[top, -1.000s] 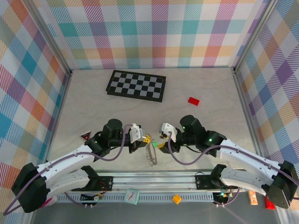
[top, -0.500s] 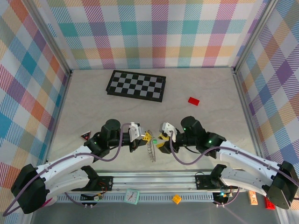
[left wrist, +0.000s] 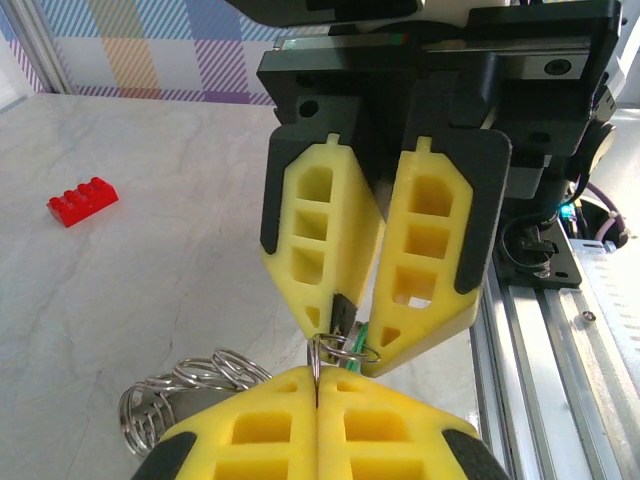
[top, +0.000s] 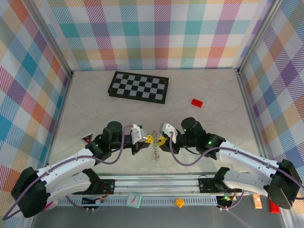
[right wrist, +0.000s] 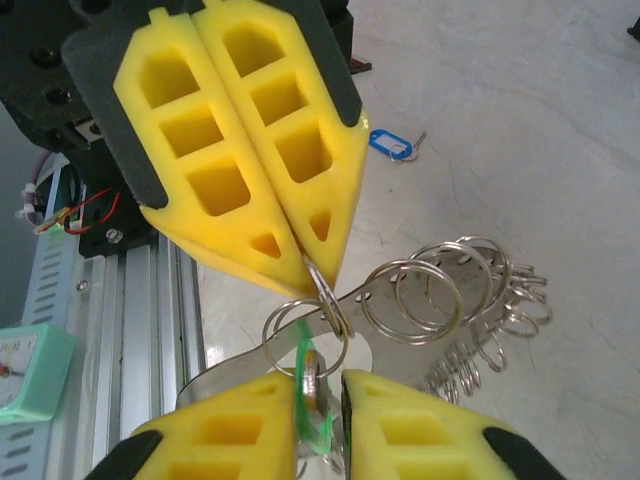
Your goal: Put the keys on the keyring
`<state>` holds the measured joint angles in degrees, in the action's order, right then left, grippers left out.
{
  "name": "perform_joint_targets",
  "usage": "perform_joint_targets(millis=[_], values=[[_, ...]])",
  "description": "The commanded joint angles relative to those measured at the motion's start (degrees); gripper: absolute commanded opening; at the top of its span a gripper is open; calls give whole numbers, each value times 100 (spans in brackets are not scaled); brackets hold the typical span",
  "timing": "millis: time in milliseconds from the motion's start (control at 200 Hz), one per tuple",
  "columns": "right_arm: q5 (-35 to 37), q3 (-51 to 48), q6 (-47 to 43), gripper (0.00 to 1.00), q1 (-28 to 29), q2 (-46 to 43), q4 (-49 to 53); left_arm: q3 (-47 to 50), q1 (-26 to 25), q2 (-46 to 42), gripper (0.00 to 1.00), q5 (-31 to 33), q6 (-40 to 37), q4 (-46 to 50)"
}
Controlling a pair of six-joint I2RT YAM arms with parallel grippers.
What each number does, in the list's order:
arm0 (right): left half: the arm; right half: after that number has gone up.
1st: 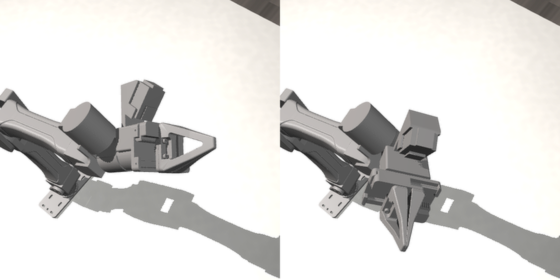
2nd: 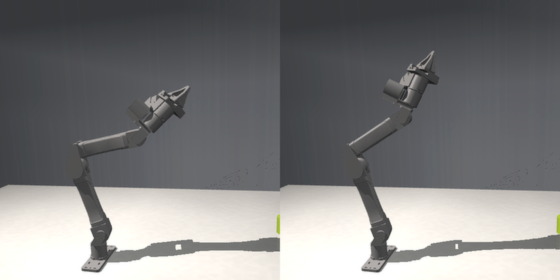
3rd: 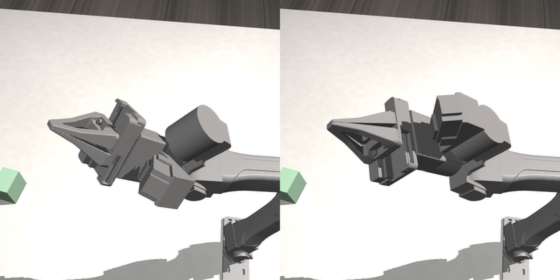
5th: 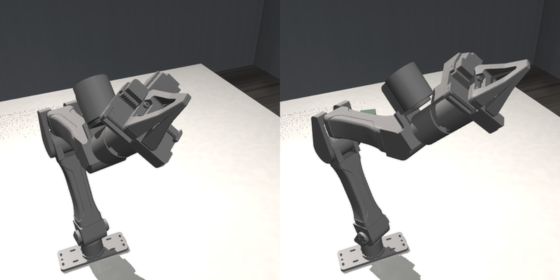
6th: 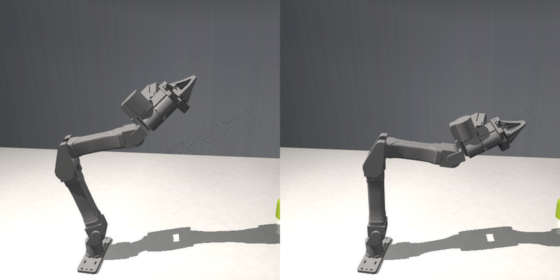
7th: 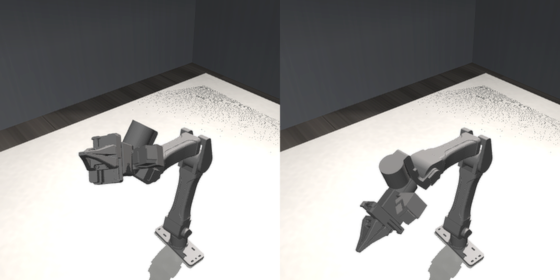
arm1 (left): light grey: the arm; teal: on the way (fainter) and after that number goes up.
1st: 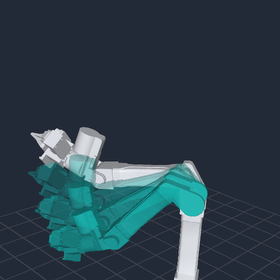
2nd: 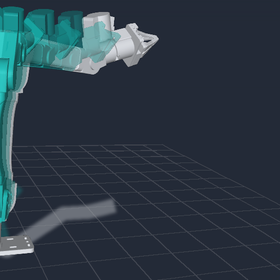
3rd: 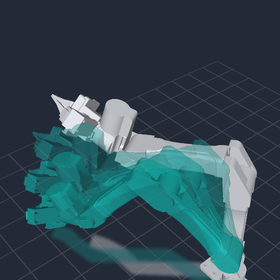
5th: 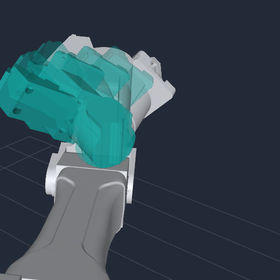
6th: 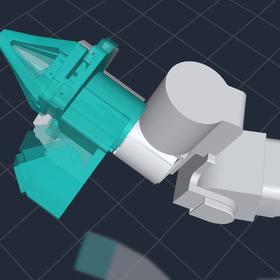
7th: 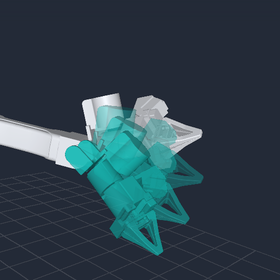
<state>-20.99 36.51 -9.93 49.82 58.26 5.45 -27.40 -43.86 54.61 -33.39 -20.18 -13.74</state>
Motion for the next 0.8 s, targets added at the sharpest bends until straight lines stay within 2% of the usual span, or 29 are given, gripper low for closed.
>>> perform_joint_targets(millis=[0, 200, 400, 440, 525, 590, 795], values=[[-140, 22, -97, 11, -25, 86, -119, 46, -35, -78, 0, -115, 75, -432], [-245, 118, -192, 0, -25, 409, -1, 35, -31, -91, 0, -124, 71, -499], [-381, 280, -236, 0, -26, 602, 234, 74, -35, -108, 0, -98, 23, -545], [-309, 248, -229, 5, -26, 537, 225, 84, -31, -110, 0, -94, 15, -538], [-94, 159, -228, 24, -25, 324, 202, 102, -29, -117, 0, -106, 14, -534], [91, 53, -266, 33, -25, 86, 224, 132, -34, -124, 0, -120, 21, -549], [292, -333, -320, 37, -34, -638, -124, 198, -29, -130, 0, -253, 41, -681]])
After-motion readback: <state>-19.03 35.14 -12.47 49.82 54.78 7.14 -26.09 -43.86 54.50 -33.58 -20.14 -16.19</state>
